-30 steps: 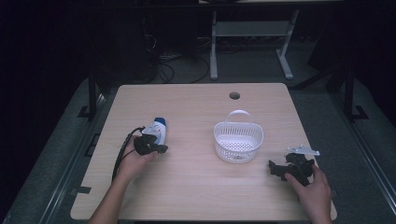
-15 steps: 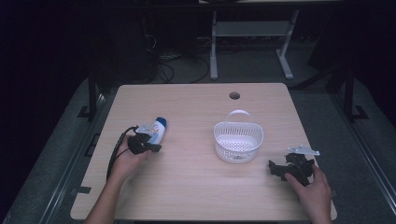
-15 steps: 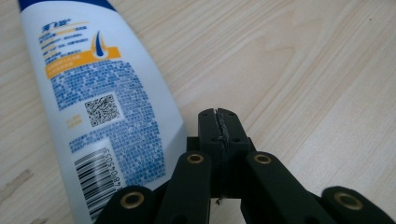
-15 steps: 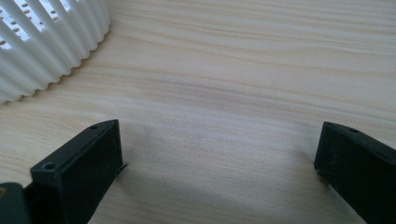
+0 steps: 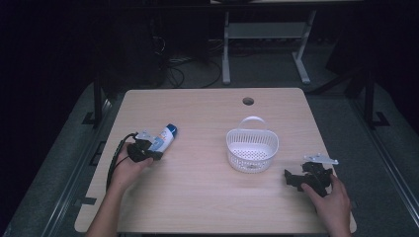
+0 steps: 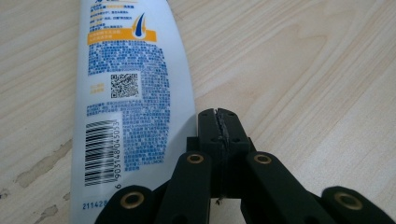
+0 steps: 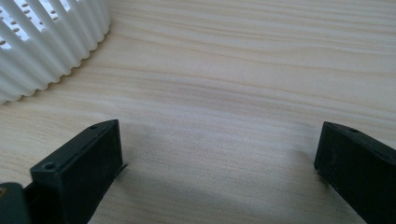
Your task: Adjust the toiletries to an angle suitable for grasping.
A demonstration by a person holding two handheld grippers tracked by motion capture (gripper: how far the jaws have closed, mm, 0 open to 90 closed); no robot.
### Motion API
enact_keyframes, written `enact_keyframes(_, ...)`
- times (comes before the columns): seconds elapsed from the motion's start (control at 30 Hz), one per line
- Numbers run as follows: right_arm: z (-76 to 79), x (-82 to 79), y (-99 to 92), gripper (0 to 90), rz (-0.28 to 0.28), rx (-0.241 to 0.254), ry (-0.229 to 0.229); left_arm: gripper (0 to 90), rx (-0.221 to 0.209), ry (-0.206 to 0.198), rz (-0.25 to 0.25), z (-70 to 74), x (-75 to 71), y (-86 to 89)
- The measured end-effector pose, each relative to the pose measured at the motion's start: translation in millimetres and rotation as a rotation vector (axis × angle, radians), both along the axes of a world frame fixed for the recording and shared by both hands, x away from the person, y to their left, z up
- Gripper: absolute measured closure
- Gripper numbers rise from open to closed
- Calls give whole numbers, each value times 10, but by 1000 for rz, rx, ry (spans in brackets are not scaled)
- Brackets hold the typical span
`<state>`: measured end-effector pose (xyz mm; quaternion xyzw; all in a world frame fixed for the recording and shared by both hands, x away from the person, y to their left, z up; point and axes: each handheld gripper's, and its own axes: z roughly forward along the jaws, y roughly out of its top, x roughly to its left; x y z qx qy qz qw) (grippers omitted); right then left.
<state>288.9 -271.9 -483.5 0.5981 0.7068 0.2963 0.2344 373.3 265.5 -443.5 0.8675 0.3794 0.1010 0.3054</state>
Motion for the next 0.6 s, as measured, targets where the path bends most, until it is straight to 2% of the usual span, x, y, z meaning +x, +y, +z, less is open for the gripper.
enact_keyframes(0.2,0,0,0,5,0,0,0,834,-25,-3,-6,41,-11,-13)
enact_keyframes(0.43,0,0,0,5,0,0,0,699,-42,-5,-15,73,-23,-25)
enact_keyframes(0.6,0,0,0,5,0,0,0,591,-34,-19,-21,107,-16,-42)
